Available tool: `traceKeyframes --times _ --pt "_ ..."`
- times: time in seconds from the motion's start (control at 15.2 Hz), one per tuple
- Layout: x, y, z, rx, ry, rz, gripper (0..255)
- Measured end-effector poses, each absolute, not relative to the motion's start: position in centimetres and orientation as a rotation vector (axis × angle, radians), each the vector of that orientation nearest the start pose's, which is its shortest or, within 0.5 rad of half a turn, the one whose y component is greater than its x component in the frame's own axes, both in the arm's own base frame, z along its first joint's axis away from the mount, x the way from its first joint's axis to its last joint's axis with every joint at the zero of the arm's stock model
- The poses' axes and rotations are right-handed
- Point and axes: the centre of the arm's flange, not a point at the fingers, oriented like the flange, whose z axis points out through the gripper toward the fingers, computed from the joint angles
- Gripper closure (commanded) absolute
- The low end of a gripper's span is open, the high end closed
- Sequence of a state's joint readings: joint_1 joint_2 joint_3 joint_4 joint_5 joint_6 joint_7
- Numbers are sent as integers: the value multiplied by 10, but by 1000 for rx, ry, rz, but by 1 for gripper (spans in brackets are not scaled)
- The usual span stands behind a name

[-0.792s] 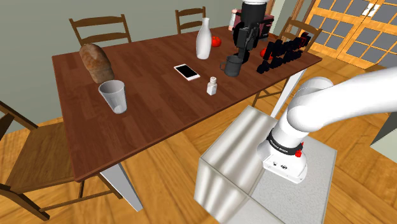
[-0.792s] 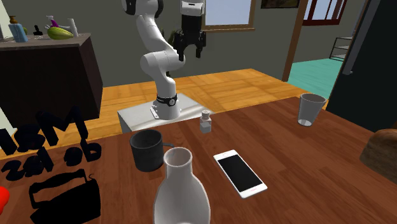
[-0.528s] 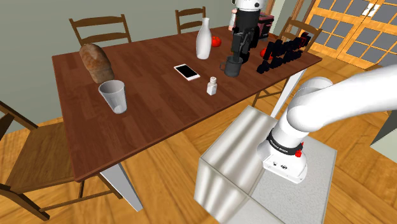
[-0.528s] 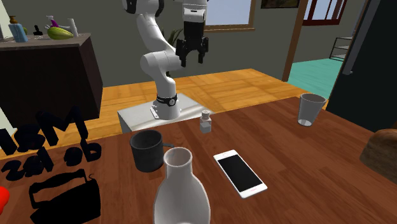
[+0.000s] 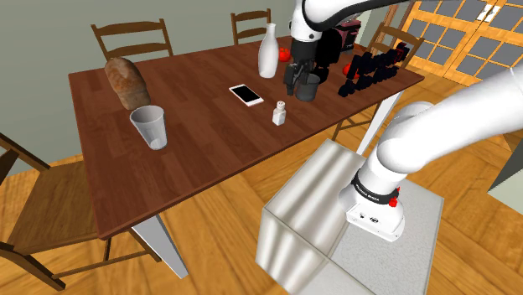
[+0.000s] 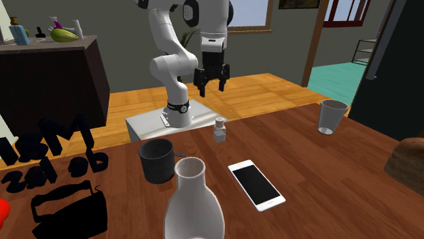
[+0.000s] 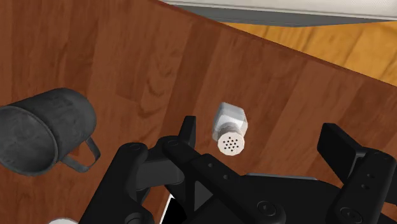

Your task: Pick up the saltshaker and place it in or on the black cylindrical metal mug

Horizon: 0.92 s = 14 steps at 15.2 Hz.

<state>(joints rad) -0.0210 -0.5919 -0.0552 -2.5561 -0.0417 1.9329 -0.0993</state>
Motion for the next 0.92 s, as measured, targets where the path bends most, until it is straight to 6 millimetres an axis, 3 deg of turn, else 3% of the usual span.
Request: traceKeyframes --times 0.33,0.92 --pt "399 -38 414 -3140 -23 7 0" --pt "404 -39 368 -3139 -16 -1 0"
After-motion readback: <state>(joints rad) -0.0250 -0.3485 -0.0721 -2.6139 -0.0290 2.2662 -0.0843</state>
